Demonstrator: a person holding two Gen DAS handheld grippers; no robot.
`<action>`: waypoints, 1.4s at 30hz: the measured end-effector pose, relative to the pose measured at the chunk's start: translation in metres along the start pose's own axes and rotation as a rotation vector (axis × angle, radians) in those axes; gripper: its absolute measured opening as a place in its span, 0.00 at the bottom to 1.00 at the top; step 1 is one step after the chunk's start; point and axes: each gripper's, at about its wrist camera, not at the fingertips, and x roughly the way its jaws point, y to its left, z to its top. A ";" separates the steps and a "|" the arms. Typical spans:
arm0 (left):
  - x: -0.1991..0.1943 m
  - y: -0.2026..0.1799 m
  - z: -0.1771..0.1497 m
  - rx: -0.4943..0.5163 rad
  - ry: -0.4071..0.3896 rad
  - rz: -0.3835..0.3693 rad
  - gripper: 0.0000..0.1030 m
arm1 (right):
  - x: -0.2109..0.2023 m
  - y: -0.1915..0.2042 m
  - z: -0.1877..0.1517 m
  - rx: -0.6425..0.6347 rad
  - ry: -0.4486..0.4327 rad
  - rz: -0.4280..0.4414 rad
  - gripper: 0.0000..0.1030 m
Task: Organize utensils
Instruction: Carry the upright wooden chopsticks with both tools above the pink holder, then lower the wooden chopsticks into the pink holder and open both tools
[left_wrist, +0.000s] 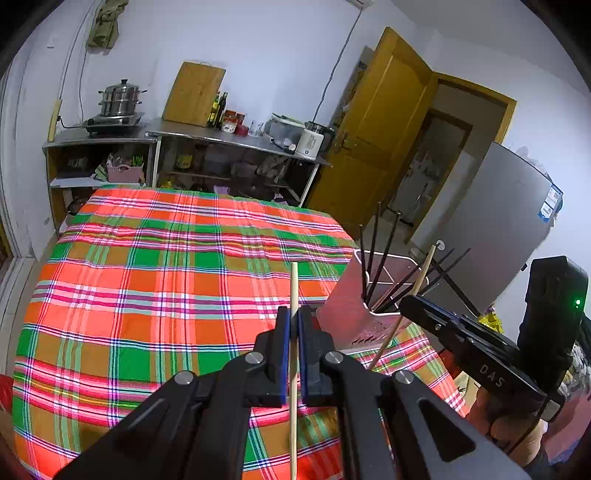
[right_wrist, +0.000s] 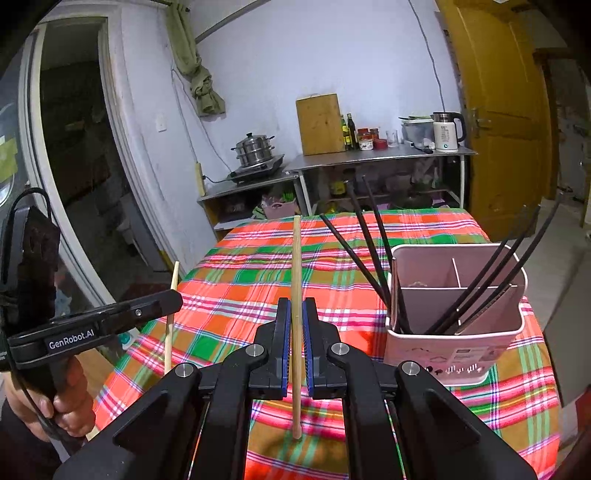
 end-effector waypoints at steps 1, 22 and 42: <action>-0.001 -0.002 -0.001 0.005 -0.008 -0.001 0.05 | -0.001 0.000 0.000 0.000 -0.001 -0.001 0.06; -0.011 -0.010 -0.001 0.037 -0.030 -0.006 0.05 | -0.002 -0.004 0.000 0.002 -0.005 -0.003 0.06; 0.007 -0.071 0.032 0.122 -0.010 -0.080 0.05 | -0.046 -0.036 0.019 0.039 -0.095 -0.065 0.06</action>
